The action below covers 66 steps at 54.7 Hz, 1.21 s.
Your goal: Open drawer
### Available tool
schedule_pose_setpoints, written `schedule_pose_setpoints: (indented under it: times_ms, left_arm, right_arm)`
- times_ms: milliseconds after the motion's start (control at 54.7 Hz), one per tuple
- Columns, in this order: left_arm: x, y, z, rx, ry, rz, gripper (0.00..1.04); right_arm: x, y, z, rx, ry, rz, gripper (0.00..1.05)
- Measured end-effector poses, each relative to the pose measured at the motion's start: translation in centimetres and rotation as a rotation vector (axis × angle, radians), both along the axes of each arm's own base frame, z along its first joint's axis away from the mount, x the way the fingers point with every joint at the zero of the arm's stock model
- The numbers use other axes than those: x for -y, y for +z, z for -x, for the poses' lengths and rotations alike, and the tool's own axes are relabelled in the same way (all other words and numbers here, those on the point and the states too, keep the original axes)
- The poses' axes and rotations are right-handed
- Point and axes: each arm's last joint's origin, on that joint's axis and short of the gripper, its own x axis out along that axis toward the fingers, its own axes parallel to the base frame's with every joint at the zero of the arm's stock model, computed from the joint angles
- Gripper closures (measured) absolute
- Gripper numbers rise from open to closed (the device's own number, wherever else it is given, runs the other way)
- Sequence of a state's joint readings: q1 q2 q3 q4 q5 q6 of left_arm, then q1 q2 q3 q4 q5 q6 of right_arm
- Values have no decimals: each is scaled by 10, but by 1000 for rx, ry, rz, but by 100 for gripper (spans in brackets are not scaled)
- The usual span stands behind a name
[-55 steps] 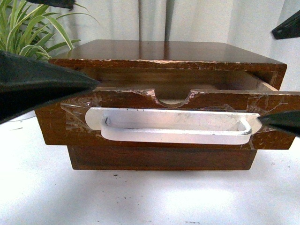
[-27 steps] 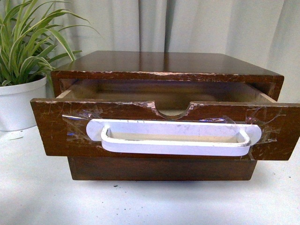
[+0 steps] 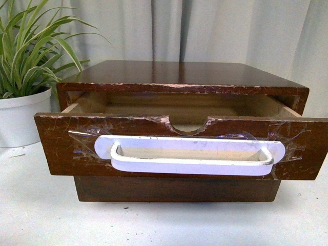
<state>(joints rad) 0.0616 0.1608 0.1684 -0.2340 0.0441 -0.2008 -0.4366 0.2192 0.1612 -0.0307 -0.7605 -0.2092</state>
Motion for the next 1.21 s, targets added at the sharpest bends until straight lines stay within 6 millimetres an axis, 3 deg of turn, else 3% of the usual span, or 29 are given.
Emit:
schedule_pose_setpoints:
  times_ms: [73, 146, 238, 293, 439, 549, 604, 915, 1207]
  left_arm:
    - [0, 0, 0, 6, 3, 0, 7]
    - [2, -3, -1, 134, -5, -85, 18]
    - [5, -3, 0, 217, -33, -145, 33]
    - [5, -4, 1, 224, -35, -174, 47]
    - [5, -10, 0, 215, -38, -195, 81]
    - [5, -18, 1, 224, -35, -198, 101]
    - [5, -20, 1, 222, -40, -202, 101]
    - [5, -20, 1, 226, -37, -204, 101]
    - [5, -20, 1, 226, -37, -204, 101]
  right_arm:
    - [0, 0, 0, -1, 0, -2, 9]
    - [-1, 0, 0, 16, -71, -18, 13]
    - [-5, -6, 0, 33, -264, -82, 29]
    - [-7, -7, 1, 48, -324, -108, 42]
    - [-14, -15, 0, 43, -355, -138, 76]
    - [-22, -18, 0, 44, -335, -143, 95]
    - [-24, -20, 0, 42, -323, -143, 104]
    - [-23, -34, 0, 40, -330, -144, 104]
    - [-24, -34, 0, 40, -329, -145, 104]
